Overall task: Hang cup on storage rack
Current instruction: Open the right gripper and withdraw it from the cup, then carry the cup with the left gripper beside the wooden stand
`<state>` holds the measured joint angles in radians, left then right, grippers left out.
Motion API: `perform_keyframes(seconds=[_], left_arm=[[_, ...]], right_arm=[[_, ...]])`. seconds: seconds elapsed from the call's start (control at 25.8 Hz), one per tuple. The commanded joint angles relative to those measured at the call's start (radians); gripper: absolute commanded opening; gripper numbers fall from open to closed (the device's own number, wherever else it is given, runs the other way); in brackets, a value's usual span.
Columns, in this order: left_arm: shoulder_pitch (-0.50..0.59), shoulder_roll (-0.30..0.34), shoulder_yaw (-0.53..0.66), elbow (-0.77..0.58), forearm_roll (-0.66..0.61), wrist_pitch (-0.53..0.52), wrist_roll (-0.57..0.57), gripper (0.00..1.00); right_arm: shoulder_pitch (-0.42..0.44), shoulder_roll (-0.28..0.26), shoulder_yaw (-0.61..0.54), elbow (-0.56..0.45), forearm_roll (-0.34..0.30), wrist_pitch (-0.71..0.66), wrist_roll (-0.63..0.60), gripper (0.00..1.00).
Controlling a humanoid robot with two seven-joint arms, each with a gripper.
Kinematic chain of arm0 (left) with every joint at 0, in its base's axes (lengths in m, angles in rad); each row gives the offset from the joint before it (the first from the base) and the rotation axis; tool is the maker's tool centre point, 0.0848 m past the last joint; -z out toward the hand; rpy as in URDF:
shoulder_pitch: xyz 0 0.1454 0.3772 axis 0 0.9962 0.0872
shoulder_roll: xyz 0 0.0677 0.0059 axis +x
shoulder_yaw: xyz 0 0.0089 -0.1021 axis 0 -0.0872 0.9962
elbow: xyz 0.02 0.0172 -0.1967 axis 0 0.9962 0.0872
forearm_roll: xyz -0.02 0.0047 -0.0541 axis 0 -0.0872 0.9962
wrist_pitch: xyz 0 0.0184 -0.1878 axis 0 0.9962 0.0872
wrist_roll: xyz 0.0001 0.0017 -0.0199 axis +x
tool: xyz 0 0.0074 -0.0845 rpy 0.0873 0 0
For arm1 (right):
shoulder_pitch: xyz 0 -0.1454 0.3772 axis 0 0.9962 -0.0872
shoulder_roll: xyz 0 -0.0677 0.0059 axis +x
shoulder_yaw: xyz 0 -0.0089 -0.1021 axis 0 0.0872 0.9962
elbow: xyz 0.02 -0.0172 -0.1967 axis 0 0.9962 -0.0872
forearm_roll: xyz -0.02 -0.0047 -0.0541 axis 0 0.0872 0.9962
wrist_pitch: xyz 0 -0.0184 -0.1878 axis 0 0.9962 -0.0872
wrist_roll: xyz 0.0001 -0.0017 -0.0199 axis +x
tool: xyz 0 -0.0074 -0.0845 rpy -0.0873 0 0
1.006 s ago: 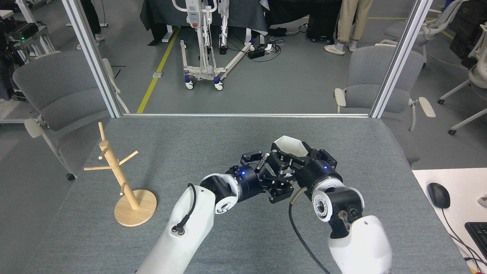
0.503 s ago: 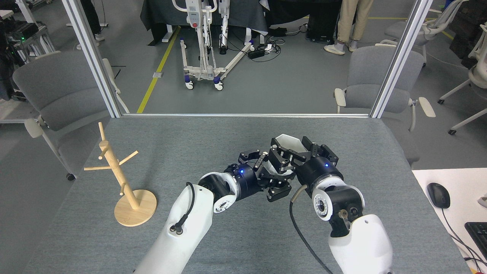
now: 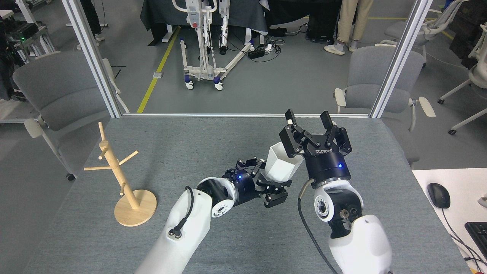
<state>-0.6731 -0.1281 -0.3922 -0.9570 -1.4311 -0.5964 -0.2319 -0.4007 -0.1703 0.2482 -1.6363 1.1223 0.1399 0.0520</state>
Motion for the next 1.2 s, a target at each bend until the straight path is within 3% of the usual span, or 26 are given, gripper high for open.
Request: perform_keyframes(seconds=[0.0, 0.15, 0.27, 0.43, 0.54, 0.7, 0.89, 1.01, 1.16], left_arm=[[0.053, 0.013, 0.003, -0.054, 0.000, -0.011, 0.005, 0.00], [0.191, 0.105, 0.003, -0.238, 0.000, -0.031, 0.011, 0.00], [0.293, 0.157, 0.003, -0.359, 0.000, -0.046, 0.012, 0.00], [0.403, 0.235, 0.032, -0.479, 0.000, -0.057, 0.057, 0.00], [0.506, 0.280, 0.084, -0.568, 0.000, -0.083, 0.086, 0.00], [0.665, 0.301, 0.251, -0.712, 0.001, -0.161, 0.120, 0.00], [0.768, 0.295, 0.495, -0.772, 0.003, -0.189, 0.141, 0.00], [0.773, 0.292, 0.638, -0.772, 0.003, -0.189, 0.178, 0.00], [0.799, 0.291, 0.779, -0.772, 0.004, -0.189, 0.256, 0.00]], right_arm=[[-0.001, -0.008, -0.063, 0.003, -0.004, 0.001, -0.015, 0.98], [0.002, -0.012, -0.211, 0.029, -0.001, 0.000, -0.017, 0.98], [0.003, -0.029, -0.320, 0.139, 0.017, -0.019, -0.017, 0.98], [0.002, -0.084, -0.380, 0.354, 0.106, -0.106, -0.032, 0.98], [0.011, -0.103, -0.380, 0.434, 0.171, -0.117, -0.095, 0.98], [0.072, -0.095, -0.382, 0.446, 0.283, -0.115, -0.167, 0.98], [0.102, -0.095, -0.377, 0.438, 0.284, -0.128, -0.187, 0.99], [0.134, -0.100, -0.386, 0.429, 0.289, -0.227, -0.185, 0.99], [0.229, -0.087, -0.428, 0.336, 0.289, -0.286, -0.184, 0.99]])
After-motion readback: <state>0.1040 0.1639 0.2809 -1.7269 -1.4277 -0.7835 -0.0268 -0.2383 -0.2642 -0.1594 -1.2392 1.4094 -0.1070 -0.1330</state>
